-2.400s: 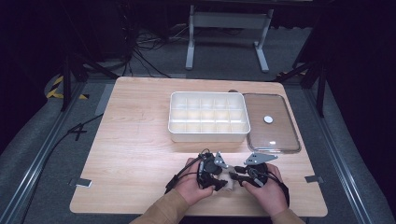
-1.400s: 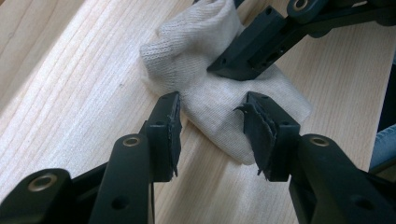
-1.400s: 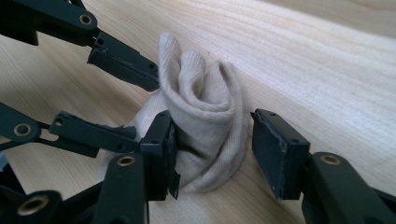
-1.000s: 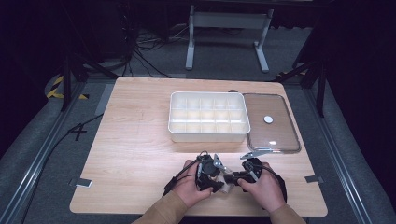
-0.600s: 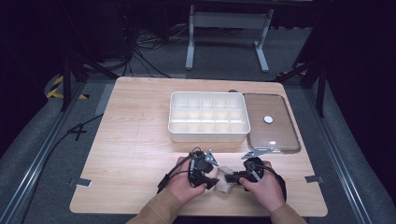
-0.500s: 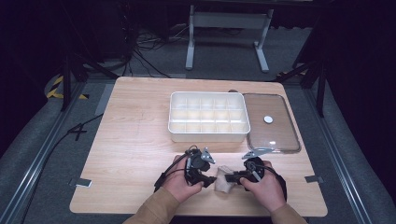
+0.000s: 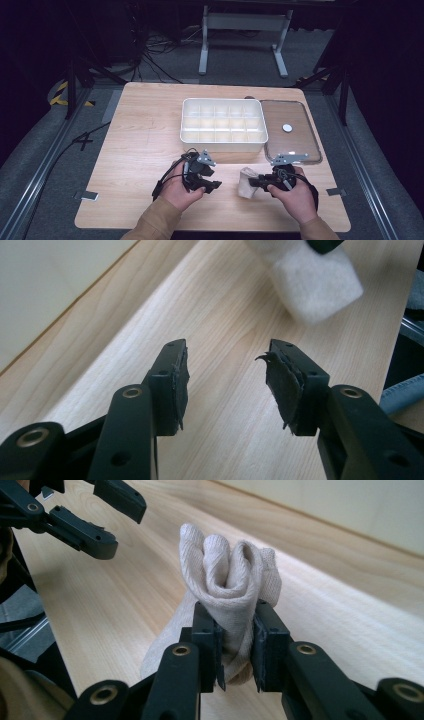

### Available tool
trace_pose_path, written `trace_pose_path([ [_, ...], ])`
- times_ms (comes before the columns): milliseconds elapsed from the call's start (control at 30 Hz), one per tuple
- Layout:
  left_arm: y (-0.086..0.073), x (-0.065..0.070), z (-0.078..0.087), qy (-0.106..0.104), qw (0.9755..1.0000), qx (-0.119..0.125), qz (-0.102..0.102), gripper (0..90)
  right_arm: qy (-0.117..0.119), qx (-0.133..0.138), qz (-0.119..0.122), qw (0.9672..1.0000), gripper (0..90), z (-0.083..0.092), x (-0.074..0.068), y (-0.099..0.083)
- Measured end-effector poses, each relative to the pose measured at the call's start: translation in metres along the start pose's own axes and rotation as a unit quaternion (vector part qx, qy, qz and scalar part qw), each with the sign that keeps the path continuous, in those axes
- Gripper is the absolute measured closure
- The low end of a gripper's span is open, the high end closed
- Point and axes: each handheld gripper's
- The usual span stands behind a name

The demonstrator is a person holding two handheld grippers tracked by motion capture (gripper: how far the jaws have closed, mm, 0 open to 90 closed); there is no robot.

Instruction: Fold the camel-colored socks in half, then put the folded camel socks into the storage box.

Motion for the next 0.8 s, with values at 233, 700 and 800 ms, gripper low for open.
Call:
trace_pose_path([
  [233,-0.001,-0.004,0.005,0.002,1.0,0.007,0.006,51.7,-0.014,0.029,0.004,0.9995,75.5,0.014,0.006,0.003],
  [700,-0.009,-0.013,0.025,0.021,0.9995,0.018,0.016,50.7,-0.041,0.062,0.017,0.9971,75.3,0.037,0.016,0.022],
  [800,-0.012,-0.017,0.029,0.022,0.9993,0.019,0.023,50.6,-0.05,0.06,0.027,0.9966,75.3,0.042,0.021,0.03],
])
Point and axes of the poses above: each handheld gripper's, and its own axes: z roughly backward along the jaws, y roughly out of its top, x roughly to its right, and after that the axes turned 2 degrees about -z, right-handed
